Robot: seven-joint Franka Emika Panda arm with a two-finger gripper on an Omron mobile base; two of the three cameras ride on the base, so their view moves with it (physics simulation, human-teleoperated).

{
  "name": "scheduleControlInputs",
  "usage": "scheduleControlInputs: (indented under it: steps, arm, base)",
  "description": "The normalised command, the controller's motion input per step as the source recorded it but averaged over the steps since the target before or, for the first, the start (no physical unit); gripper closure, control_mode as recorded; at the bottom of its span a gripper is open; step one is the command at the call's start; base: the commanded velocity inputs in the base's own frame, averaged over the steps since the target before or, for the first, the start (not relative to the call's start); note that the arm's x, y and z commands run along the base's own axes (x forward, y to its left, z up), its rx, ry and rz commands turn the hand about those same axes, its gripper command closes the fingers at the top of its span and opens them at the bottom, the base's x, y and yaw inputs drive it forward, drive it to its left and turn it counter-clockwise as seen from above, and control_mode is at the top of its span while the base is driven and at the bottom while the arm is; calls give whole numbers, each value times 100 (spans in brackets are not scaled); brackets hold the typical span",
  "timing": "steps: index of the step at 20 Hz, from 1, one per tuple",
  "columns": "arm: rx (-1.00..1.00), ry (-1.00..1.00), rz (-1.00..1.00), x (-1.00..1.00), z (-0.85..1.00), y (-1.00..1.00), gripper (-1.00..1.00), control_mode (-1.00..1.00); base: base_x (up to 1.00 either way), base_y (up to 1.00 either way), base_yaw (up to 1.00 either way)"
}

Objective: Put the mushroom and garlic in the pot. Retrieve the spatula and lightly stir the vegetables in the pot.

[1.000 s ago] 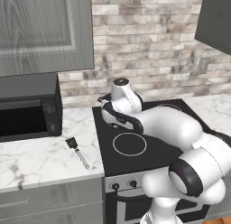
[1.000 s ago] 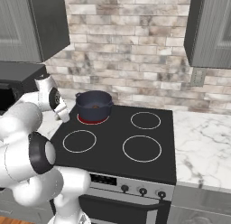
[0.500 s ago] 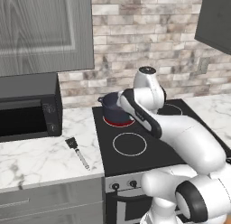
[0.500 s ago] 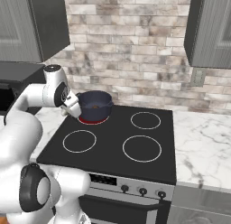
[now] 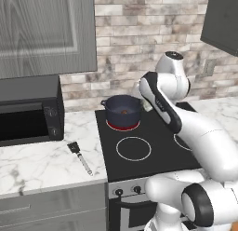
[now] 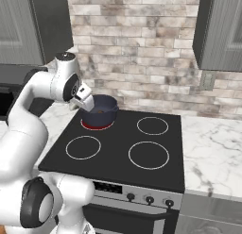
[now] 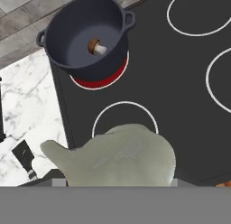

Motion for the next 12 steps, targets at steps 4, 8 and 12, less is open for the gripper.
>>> scheduleControlInputs:
  steps: [4, 8, 12]
  arm:
    - [0, -3, 18, 43, 17, -1, 100, -100]
    - [0, -1, 22, 74, -13, 4, 100, -100]
    - [-3, -1, 17, 88, -51, 7, 100, -100]
  base:
    - [0, 0, 0]
    - [0, 0, 0]
    - [0, 0, 0]
